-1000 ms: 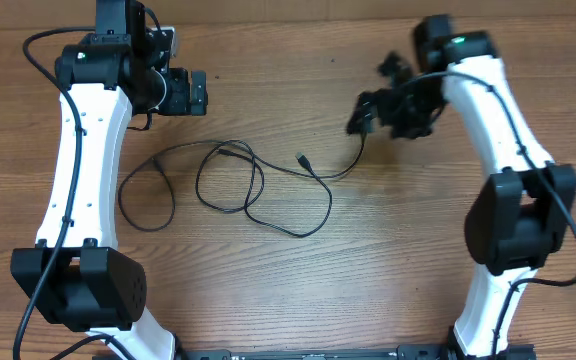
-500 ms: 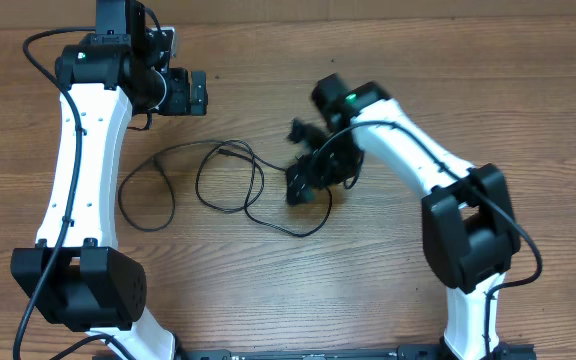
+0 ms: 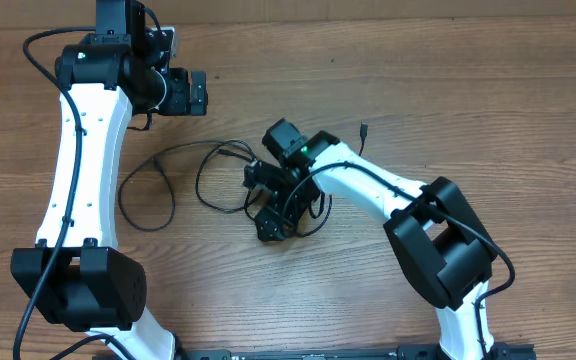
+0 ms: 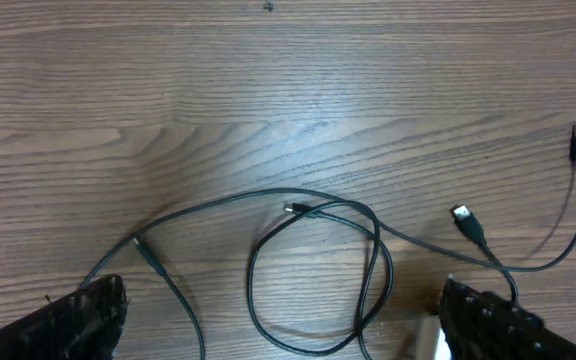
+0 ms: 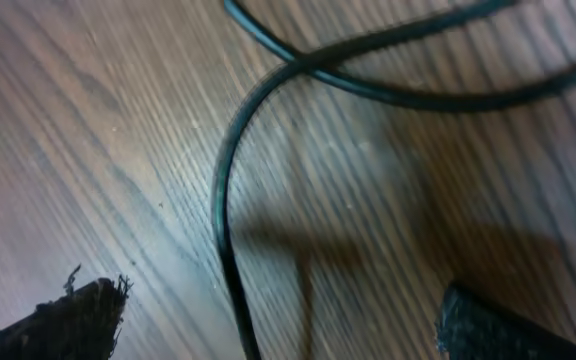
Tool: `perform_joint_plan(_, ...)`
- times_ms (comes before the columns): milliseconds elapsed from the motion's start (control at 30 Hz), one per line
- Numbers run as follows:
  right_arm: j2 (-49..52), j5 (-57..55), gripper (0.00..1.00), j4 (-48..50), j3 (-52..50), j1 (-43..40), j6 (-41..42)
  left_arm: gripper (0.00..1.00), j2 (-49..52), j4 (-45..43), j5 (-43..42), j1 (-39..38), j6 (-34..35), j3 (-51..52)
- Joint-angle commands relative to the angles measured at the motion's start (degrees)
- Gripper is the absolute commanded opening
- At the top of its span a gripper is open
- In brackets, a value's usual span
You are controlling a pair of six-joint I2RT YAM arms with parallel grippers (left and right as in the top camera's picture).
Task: Untangle cables
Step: 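Bring the right gripper back over the table toward the cables, then grasp a black cable with the right gripper and pull it off rightward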
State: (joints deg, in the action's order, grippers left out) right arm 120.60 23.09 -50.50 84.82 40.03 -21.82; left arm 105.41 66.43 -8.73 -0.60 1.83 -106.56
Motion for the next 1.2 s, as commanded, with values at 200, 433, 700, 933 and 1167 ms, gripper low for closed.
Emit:
perform_joint_plan(200, -0.7, -2.7, 0.47, 4.3, -5.0, 0.7, 3.8, 0.99, 0.2, 0.0, 0.2, 0.2, 1.2, -1.2)
perform_joint_plan(433, -0.7, -7.1, 0.43, 2.8, -5.7, 0.7, 3.8, 1.00, 0.2, 0.0, 0.2, 0.3, 1.2, -1.2)
perform_joint_plan(700, -0.7, -10.6, 0.04, 0.1, -5.8, 0.7, 5.7, 1.00, 0.2, 0.0, 0.2, 0.3, 1.2, -1.2)
perform_joint_plan(933, -2.9, -10.6, 0.04, -10.1, 2.6, 0.7, 6.2, 1.00, 0.2, 0.0, 0.2, 0.2, 1.2, -1.2)
perform_joint_plan(1167, -11.8, -11.1, 0.04, -18.0, 22.5, -4.0, 12.4, 0.99, 0.2, 0.0, 0.2, 0.3, 1.2, -1.2)
